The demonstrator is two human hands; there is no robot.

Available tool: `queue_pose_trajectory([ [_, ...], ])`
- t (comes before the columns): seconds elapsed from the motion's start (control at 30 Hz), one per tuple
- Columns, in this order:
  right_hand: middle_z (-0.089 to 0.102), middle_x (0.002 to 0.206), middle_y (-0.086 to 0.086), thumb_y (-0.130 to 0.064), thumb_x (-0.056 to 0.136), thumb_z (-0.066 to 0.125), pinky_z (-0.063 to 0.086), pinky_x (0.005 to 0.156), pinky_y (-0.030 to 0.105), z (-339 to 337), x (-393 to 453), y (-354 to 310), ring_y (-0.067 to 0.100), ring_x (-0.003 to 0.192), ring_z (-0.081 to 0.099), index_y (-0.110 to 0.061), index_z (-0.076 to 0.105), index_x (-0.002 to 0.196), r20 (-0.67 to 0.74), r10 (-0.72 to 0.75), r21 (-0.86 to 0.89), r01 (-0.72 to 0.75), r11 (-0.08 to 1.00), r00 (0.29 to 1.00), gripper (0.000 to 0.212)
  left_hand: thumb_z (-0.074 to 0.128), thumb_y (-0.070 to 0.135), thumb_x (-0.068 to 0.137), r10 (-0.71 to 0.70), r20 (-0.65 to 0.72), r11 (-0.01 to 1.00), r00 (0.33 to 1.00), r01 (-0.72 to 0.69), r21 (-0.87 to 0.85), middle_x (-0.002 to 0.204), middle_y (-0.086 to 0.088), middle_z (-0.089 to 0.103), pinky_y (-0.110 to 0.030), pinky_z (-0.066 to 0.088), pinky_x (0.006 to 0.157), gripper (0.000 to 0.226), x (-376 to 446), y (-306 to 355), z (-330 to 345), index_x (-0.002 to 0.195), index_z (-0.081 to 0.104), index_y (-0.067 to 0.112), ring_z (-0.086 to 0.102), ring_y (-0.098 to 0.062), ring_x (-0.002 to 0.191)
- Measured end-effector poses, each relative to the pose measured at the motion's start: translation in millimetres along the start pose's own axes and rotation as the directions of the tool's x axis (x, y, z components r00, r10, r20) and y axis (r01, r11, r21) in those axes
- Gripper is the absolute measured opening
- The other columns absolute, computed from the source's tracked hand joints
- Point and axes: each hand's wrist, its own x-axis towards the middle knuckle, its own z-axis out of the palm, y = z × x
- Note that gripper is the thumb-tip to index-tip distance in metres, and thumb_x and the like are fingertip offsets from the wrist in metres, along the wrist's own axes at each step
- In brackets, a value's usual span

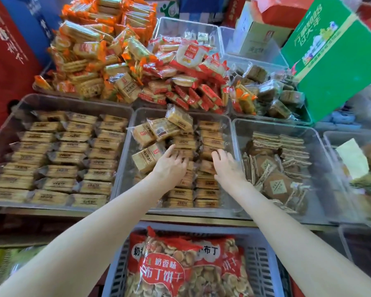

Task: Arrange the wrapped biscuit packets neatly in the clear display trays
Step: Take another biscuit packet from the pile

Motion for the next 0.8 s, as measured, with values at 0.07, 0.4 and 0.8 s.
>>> queue_pose_trajectory([
  [0.07,0.044,0.130,0.012,0.005,0.084,0.056,0.044,0.088,0.031,5,-2,2,0.027,0.110,0.046,-0.008,0.041,0.127,-0.037,-0.014,0.010,0.014,1.000,0.999,0.047,0.028,0.017,0.101,-0.029,-0.006,1.000,1.000,0.029,-0.004,0.151,-0.024,0.024,-0.044,-0.006,0.116,0.050,1,1,-1,0.148,0.018,0.002,0.019,-0.031,0.143],
  [0.4,0.055,0.109,-0.003,-0.010,0.087,0.064,0.039,0.091,0.022,-77,-10,28,0.014,0.101,0.049,-0.017,0.055,0.128,0.130,0.031,0.675,-0.112,0.729,0.991,0.042,0.054,0.026,0.094,-0.171,-0.281,0.612,0.944,-0.121,-0.781,0.140,-0.004,0.049,-0.029,0.029,0.112,0.060,-5,-16,-29,0.146,0.029,0.009,0.047,-0.014,0.127],
  [0.8,0.074,0.087,0.007,-0.014,0.058,0.076,0.055,0.067,0.023,-110,-24,4,0.016,0.081,0.070,-0.004,0.069,0.088,0.097,0.115,0.917,-0.044,-0.397,0.989,0.032,0.071,0.022,0.083,-0.527,-0.110,-0.169,0.842,-0.231,-0.958,0.075,0.009,0.071,-0.008,0.047,0.060,0.002,-48,-45,-80,0.083,0.073,0.020,0.062,0.007,0.065],
])
